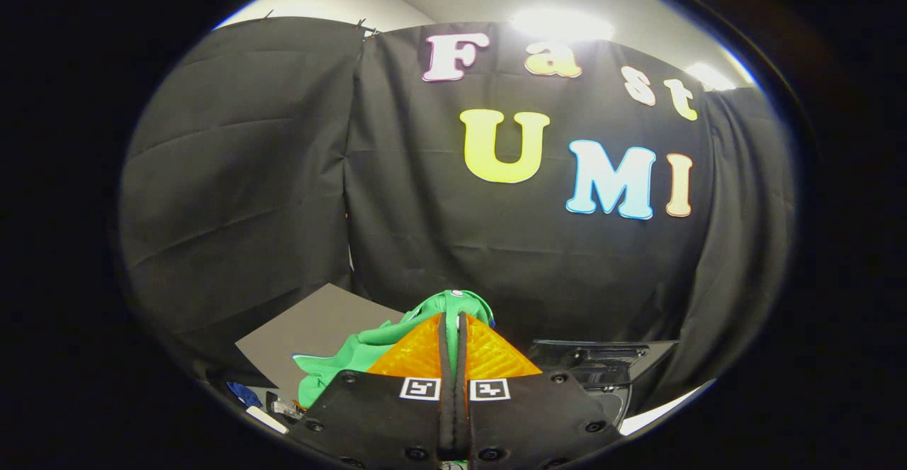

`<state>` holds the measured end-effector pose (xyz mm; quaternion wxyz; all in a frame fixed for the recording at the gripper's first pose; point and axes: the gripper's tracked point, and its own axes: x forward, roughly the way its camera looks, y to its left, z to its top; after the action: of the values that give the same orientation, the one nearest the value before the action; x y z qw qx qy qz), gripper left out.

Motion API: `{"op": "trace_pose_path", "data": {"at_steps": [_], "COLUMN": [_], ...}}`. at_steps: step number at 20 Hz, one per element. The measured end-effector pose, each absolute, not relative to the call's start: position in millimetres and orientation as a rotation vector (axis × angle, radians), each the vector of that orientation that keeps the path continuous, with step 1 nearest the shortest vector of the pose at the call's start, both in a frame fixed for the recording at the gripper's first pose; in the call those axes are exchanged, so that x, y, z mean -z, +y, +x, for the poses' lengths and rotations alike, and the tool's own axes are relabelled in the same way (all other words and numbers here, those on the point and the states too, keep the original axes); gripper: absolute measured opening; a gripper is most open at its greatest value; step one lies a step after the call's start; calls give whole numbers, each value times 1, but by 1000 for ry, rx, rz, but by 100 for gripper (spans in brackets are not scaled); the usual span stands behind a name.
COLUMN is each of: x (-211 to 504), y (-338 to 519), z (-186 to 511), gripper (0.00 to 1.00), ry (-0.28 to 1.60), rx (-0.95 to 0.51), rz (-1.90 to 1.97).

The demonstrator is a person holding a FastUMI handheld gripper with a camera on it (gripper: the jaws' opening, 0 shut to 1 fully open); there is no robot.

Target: Put the clothes into the washing machine and then close the washing machine lid.

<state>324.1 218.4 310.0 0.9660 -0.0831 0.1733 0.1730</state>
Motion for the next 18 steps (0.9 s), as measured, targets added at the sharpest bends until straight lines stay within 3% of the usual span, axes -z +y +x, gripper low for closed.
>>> {"op": "trace_pose_path", "data": {"at_steps": [18], "x": [-295], "y": [19], "z": [368], "gripper": [1], "ry": [361], "rx": [-133], "rz": [-91]}}
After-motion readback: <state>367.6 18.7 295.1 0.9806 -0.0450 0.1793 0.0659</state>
